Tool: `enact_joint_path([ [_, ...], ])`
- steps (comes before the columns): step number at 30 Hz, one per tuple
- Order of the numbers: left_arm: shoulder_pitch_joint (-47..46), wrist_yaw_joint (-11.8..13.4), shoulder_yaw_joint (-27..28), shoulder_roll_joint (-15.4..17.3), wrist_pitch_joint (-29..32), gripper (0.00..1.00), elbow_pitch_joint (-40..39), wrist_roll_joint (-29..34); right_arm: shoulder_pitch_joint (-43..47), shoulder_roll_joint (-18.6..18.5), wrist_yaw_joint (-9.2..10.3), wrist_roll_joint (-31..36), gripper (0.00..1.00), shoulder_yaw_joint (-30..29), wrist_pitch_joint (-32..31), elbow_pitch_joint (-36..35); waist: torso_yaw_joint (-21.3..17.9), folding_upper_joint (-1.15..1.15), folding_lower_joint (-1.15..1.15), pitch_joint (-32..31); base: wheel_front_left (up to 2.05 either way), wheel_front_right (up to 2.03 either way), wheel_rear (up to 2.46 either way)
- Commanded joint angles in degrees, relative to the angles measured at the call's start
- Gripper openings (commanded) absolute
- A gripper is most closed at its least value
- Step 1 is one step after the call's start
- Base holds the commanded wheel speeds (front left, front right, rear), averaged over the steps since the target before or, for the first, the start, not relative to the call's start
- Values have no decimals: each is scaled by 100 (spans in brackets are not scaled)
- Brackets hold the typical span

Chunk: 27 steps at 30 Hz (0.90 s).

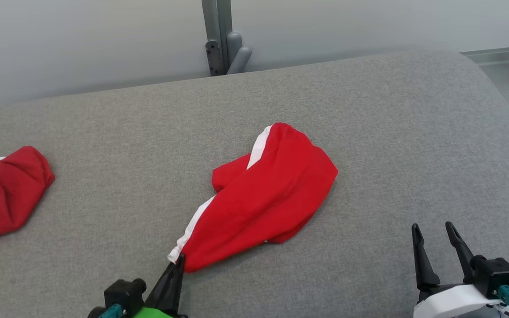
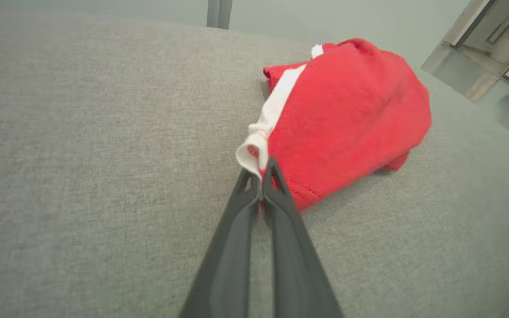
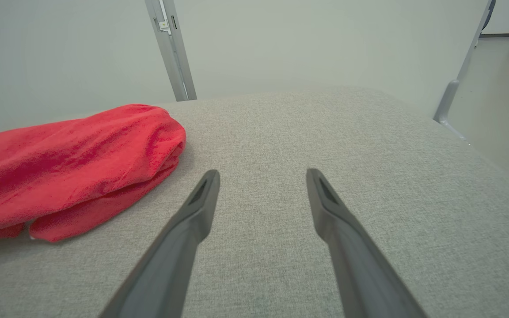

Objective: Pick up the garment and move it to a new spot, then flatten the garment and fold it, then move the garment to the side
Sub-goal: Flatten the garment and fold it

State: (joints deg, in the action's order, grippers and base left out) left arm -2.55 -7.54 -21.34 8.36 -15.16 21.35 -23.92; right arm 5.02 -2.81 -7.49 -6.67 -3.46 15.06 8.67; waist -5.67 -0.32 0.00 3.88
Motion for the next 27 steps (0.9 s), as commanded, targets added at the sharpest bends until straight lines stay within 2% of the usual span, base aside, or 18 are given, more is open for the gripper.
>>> enact_joint_path([
  [1,230,14,252,-122,1,0,143,74,41,-17,-1,35,100,-8,17,5,23,32,0,-23,0,0,0],
  [7,460,14,572,-294,2,0,477,112,70,-16,-1,61,100,-14,17,10,46,32,0,-17,0,0,0],
  [11,498,14,472,-347,3,0,875,-40,89,-16,-1,62,100,-1,17,13,57,32,0,-9,0,0,0],
  [12,409,14,402,-342,3,9,1011,-153,87,-16,-1,55,100,3,17,17,67,32,0,1,0,0,0],
  [14,316,14,391,-333,3,48,1099,-257,77,-16,-1,55,100,1,17,27,74,32,0,4,0,0,0],
  [15,286,14,435,-331,3,96,1141,-315,73,-16,-1,59,100,8,17,35,74,32,0,2,0,0,0],
  [16,271,14,474,-335,4,100,1189,-395,64,-16,-1,63,100,16,17,44,67,32,0,-2,0,0,0],
  [20,226,19,575,-282,11,100,1475,-851,-4,-16,-1,49,100,29,17,46,-36,32,0,-19,0,0,0],
  [27,-52,53,826,319,564,100,1811,-1609,38,-16,-1,-23,100,21,17,6,-251,32,0,30,0,0,0],
])
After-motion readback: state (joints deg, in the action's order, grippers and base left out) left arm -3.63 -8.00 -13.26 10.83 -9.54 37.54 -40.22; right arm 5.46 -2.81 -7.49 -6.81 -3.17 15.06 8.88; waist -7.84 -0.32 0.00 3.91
